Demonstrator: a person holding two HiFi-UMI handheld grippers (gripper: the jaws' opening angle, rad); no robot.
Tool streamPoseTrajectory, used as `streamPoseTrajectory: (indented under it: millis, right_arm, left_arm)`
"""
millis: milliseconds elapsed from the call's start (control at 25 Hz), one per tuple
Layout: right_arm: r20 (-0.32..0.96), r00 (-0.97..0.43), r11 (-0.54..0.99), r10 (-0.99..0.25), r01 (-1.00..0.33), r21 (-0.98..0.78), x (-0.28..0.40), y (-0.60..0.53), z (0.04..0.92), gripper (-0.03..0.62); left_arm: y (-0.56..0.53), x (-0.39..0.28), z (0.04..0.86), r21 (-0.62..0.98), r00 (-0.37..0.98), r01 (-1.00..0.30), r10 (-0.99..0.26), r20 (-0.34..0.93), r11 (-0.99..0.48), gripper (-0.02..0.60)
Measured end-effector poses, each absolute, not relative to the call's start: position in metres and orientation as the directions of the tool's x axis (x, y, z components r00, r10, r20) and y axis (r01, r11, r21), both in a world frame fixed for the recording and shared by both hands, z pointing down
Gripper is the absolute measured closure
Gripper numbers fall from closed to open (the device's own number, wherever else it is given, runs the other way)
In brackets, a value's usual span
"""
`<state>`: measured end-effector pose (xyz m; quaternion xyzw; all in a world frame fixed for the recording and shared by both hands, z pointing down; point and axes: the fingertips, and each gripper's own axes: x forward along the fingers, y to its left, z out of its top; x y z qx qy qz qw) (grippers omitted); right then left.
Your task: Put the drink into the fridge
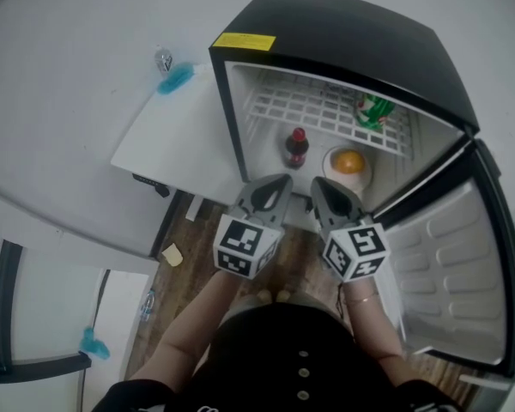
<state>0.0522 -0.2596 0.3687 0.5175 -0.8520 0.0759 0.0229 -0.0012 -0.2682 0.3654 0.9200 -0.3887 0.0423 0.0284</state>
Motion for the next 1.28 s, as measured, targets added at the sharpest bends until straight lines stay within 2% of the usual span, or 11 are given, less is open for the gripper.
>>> streamPoseTrajectory:
  millis: [480,1280]
  right_arm:
    - [0.145,-0.469,0.454,-0.871,-0.882,-0.128,0.05,-0.249,0.39,0.586]
    - [0.179,-0.475,0.461,-0.862,-0.88,-0.114,0.055,-0.233,0.4,0.586]
  left_arm:
    - [-0.256,-0.009,0.38,0.112,0.684,-0.73,-0.72,0.121,-0.675,0.575]
    - [-0.249,-0.009,0.395,0.156,0.681,-0.732,-0.713,0.163,-0.663,0.575]
